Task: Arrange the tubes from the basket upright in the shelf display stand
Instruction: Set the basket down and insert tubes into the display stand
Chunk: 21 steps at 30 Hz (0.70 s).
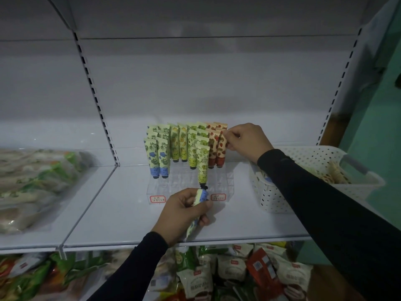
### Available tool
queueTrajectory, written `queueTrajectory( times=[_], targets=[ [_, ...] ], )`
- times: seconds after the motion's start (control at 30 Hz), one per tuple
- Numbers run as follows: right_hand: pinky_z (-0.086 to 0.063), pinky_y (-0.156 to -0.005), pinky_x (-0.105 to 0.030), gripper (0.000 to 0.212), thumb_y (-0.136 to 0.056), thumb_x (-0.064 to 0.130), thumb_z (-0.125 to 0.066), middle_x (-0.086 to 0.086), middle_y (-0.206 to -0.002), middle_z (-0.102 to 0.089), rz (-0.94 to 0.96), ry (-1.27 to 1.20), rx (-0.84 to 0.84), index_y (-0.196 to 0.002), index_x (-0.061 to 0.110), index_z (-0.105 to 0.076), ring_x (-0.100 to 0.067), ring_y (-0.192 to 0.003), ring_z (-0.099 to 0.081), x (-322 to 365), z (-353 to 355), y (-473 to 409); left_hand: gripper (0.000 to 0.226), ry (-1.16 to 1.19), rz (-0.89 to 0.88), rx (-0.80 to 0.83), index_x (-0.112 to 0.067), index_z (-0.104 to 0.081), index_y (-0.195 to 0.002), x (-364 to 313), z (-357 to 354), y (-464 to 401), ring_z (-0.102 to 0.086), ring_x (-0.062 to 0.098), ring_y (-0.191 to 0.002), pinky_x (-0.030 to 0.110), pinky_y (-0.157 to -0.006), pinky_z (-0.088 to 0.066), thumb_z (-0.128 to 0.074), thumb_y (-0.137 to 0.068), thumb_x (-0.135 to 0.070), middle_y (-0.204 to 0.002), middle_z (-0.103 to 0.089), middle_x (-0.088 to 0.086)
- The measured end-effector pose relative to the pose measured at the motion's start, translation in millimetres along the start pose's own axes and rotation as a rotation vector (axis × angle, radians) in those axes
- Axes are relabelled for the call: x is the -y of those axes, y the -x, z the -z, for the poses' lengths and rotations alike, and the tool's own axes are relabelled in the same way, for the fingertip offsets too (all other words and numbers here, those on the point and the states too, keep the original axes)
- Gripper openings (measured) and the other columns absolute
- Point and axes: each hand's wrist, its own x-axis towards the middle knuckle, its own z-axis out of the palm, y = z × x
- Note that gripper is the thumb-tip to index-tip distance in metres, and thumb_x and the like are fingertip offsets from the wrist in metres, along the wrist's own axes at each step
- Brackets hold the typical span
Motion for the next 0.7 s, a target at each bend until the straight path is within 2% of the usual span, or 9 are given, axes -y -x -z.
queueTrajectory(
  times=[0.13, 0.37, 0.5, 0.7],
  targets=[
    [-0.053, -0.082, -0.040, 0.047, -0.099, 0.027, -0.049, -0.016, -0.072, -0.070, 0.005, 0.013, -0.001, -0.066, -0.005, -0.060, -0.031, -0.076, -0.069, -0.7, 0.8, 0.0, 0.012, 0.008, -0.007, 0.006, 0.003, -0.067, -0.098, 0.4, -0.9, 0.1, -0.060, 0.022, -0.051, 0.027, -0.049, -0.049, -0.068, -0.087, 0.001, -0.074, -0.068, 0.017],
    [-0.051, -0.080, -0.036, 0.048, -0.099, 0.028, -0.048, -0.016, -0.071, -0.069, 0.040, 0.082, -0.006, -0.065, -0.004, -0.060, -0.031, -0.074, -0.067, -0.6, -0.8, -3.1, 0.012, 0.000, -0.026, 0.018, 0.007, -0.065, -0.099, 0.6, -1.0, -0.1, -0.060, 0.021, -0.051, 0.026, -0.051, -0.050, -0.067, -0.087, 0.002, -0.069, -0.066, 0.017],
    [-0.050, -0.075, -0.032, 0.050, -0.100, 0.027, -0.048, -0.015, -0.068, -0.067, 0.044, 0.086, -0.010, -0.055, 0.005, -0.051, -0.030, -0.072, -0.066, 1.9, -0.3, -2.6, 0.013, -0.002, -0.022, 0.018, 0.007, -0.065, -0.098, 1.3, 0.0, -0.5, -0.060, 0.022, -0.052, 0.027, -0.051, -0.049, -0.068, -0.087, 0.001, -0.072, -0.066, 0.019],
    [-0.051, -0.081, -0.036, 0.048, -0.100, 0.028, -0.046, -0.015, -0.073, -0.070, 0.033, 0.067, 0.004, -0.069, -0.004, -0.063, -0.029, -0.074, -0.068, 1.6, -3.0, 0.7, 0.012, -0.006, -0.024, 0.024, 0.006, -0.066, -0.099, 2.5, 0.3, -1.0, -0.059, 0.022, -0.051, 0.028, -0.051, -0.050, -0.067, -0.087, 0.001, -0.070, -0.065, 0.019]
  ],
)
